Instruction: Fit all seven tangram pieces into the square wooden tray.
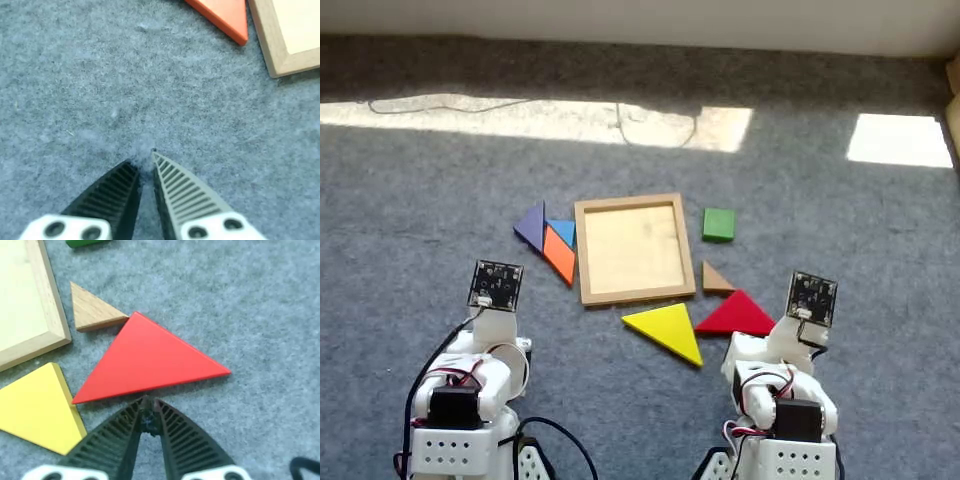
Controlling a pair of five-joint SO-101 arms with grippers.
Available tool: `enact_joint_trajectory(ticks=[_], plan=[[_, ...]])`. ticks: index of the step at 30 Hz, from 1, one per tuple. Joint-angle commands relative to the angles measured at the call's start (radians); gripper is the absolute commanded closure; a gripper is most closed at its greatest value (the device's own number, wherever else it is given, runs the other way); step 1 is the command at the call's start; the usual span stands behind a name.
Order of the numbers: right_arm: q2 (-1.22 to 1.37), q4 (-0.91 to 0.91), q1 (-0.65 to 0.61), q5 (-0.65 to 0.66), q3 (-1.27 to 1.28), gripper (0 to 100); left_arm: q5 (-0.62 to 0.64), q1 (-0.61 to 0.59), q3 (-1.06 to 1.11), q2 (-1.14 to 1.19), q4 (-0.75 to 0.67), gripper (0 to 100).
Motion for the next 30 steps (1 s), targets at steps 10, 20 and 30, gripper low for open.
enact_joint_trajectory(ticks=[10, 20, 30], plan=[[-0.016, 0.005, -0.01, 0.008, 0.122, 99.5, -0.003, -0.008, 0.021, -0.022, 0.003, 99], [-0.016, -0.008, -0.005, 0.008, 0.122, 99.5, -0.003, -0.008, 0.021, -0.022, 0.003, 99], [-0.004, -0.039, 0.145, -0.021, -0.246, 99.5, -0.003, -0.008, 0.021, -0.022, 0.003, 99]])
